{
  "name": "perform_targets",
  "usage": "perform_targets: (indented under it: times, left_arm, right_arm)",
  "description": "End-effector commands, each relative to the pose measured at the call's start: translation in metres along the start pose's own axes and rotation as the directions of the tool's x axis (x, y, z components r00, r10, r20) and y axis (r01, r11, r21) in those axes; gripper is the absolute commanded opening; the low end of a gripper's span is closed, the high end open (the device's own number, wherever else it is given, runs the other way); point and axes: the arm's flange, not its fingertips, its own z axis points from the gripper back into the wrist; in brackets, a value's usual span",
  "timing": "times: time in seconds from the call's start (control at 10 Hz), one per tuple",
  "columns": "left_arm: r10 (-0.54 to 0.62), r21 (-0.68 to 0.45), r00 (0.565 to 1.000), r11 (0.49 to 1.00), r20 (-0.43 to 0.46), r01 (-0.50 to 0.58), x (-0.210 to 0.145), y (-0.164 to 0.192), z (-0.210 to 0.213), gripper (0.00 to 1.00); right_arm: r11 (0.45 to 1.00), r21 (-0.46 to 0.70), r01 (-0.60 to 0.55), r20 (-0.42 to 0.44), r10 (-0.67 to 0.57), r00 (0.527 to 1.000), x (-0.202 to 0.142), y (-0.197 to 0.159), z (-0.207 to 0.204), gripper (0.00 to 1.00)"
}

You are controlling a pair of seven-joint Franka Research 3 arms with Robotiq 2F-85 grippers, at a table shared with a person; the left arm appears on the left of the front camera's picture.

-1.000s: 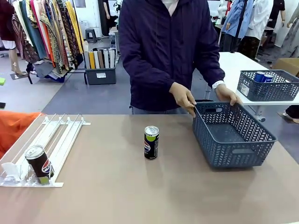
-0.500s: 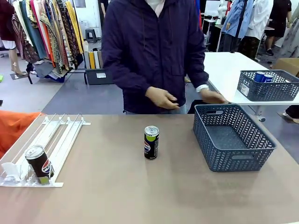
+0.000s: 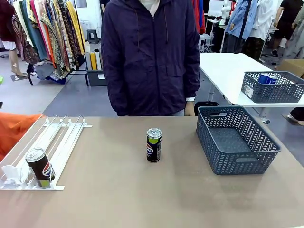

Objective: Retrieve and store the cans from the dispenser.
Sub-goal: Pick up one can from the Automatic Can Dispenser and place it in the middle of the table.

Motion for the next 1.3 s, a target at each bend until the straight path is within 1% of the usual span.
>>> perform_targets:
  times: [0.0,0.1,0.2,0.3,0.4,0.5,0.6,0.7,0.8,1.0,1.1,1.2]
  left_arm:
    - [-0.018,0.300,0.995,0.953,-0.099,0.048,-0.002,-0.018,-0.018,1.00]
    - [-0.057,0.493,0.968,0.853,-0.243,0.174,-0.010,-0.039,-0.033,1.00]
    - [-0.092,0.634,0.920,0.698,-0.380,0.332,-0.025,-0.063,-0.050,1.00]
    - [-0.130,0.661,0.887,0.621,-0.443,0.421,-0.031,-0.077,-0.070,1.00]
    - [-0.105,0.689,0.858,0.550,-0.503,0.472,-0.033,-0.083,-0.088,1.00]
    - [-0.115,0.678,0.833,0.526,-0.542,0.514,-0.034,-0.087,-0.102,1.00]
    - [-0.073,0.695,0.818,0.488,-0.571,0.529,-0.036,-0.086,-0.112,1.00]
    - [-0.120,0.721,0.863,0.500,-0.492,0.480,-0.032,-0.091,-0.122,1.00]
    - [-0.098,0.687,0.846,0.539,-0.525,0.488,-0.042,-0.097,-0.113,1.00]
    - [-0.098,0.687,0.846,0.539,-0.525,0.488,-0.042,-0.097,-0.113,1.00]
    - [-0.103,0.685,0.831,0.516,-0.547,0.515,-0.040,-0.096,-0.123,1.00]
    - [-0.061,0.727,0.871,0.524,-0.488,0.444,-0.031,-0.078,-0.139,1.00]
  right_arm:
    - [0.999,0.032,-0.026,0.013,0.025,1.000,0.001,0.001,-0.003,1.00]
    - [0.999,0.032,-0.026,0.013,0.025,1.000,0.001,0.001,-0.003,1.00]
    - [0.999,0.032,-0.026,0.013,0.025,1.000,0.001,0.001,-0.003,1.00]
    - [0.999,0.032,-0.026,0.013,0.025,1.000,0.001,0.001,-0.003,1.00]
    - [0.999,0.032,-0.026,0.013,0.025,1.000,0.001,0.001,-0.003,1.00]
    - [0.999,0.032,-0.026,0.013,0.025,1.000,0.001,0.001,-0.003,1.00]
    - [0.999,0.032,-0.026,0.013,0.025,1.000,0.001,0.001,-0.003,1.00]
    - [0.999,0.032,-0.026,0.013,0.025,1.000,0.001,0.001,-0.003,1.00]
    - [0.999,0.032,-0.026,0.013,0.025,1.000,0.001,0.001,-0.003,1.00]
    - [0.999,0.032,-0.026,0.013,0.025,1.000,0.001,0.001,-0.003,1.00]
    - [0.999,0.032,-0.026,0.013,0.025,1.000,0.001,0.001,-0.003,1.00]
    - [0.999,0.032,-0.026,0.013,0.025,1.000,0.001,0.001,-0.003,1.00]
